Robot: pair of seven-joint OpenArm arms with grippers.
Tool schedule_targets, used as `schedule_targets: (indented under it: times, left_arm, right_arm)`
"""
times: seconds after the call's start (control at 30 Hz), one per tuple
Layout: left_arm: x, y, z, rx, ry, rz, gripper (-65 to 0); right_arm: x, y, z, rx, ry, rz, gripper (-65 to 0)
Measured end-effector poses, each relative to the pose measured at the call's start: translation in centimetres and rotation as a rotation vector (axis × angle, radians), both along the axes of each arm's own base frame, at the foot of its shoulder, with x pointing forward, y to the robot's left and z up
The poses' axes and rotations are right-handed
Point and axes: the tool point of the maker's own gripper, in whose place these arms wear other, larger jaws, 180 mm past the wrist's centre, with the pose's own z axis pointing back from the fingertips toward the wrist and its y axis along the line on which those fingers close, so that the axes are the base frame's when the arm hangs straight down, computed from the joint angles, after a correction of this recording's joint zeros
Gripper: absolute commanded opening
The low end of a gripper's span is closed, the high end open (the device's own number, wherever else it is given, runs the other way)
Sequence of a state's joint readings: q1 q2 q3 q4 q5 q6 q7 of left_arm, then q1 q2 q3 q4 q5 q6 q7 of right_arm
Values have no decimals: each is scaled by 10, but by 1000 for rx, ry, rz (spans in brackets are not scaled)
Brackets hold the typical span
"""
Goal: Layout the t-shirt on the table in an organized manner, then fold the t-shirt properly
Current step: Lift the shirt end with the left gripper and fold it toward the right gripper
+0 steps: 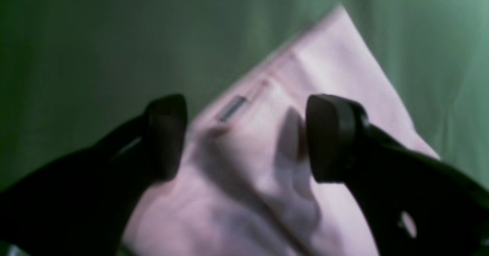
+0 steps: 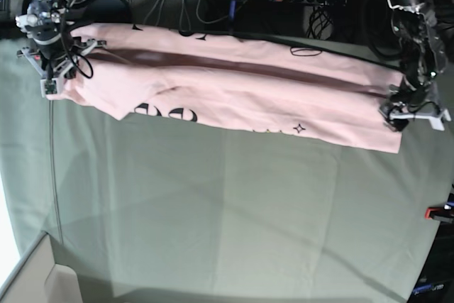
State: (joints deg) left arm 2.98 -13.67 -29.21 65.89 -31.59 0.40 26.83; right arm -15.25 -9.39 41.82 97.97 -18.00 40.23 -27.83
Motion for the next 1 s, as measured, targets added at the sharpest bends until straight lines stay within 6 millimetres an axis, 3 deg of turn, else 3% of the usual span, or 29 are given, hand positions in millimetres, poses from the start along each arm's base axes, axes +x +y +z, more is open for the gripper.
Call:
schedule_targets:
  times: [0.27,0.33,0.63,0.87,1.0]
  left_arm:
    - [0,-2,-4,14,16,-33,-187]
    - [0,-5,-7,29,20,-49,-223]
    - [-3,-4,-14,32,36,-57,-643]
    - [-1,-13,0,25,26,-92,-650]
    - [3,-24,27,59,-41,-135,-650]
  right_arm:
    - [0,0,0,0,0,0,-650]
    - [1,0,0,-1,-1,-1,-650]
    - [1,0,0,0,-2,0,-650]
    - [1,0,0,0,-2,0,-650]
    - [2,0,1,0,-6,0,-650]
